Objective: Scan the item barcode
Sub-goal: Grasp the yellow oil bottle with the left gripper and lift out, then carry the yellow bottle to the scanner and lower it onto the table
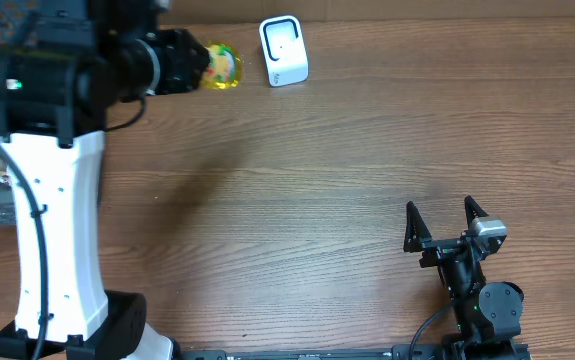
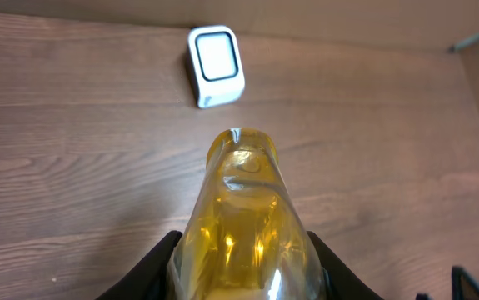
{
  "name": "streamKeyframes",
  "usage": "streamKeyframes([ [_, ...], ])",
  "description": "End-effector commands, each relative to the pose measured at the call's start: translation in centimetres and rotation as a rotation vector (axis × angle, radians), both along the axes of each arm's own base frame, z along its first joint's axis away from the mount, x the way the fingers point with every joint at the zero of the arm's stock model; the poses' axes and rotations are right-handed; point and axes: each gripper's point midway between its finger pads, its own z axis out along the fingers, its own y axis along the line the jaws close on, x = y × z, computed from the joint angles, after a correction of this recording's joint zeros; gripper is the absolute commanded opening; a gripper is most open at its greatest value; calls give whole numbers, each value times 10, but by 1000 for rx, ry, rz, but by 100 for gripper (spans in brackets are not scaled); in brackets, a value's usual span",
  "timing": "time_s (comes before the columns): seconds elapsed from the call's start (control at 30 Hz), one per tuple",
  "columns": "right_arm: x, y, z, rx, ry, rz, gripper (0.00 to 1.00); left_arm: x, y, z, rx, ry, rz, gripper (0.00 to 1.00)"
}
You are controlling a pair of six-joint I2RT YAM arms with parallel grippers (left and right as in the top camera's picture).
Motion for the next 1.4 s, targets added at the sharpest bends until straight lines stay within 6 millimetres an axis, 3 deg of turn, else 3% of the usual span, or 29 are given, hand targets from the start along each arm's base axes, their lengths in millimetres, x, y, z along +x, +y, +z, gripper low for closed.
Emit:
streamKeyframes([
  [0.0, 0, 1, -2, -3, -4, 2, 100, -3, -14, -7, 41, 9, -13, 4],
  [0.43, 0, 1, -2, -3, -4, 2, 100, -23, -80, -60, 79, 146, -193, 4],
  [0.83, 0, 1, -2, -3, -4, 2, 100, -33, -118, -120, 114, 247, -276, 7],
  [0.93, 0, 1, -2, -3, -4, 2, 100, -33, -123, -132, 117, 264, -268, 4],
  [1.23, 0, 1, -2, -3, -4, 2, 100, -24, -101, -166, 227, 320, -25, 4],
  [1.37, 0, 1, -2, -3, -4, 2, 100, -24, -103, -180, 253, 348, 53, 4],
])
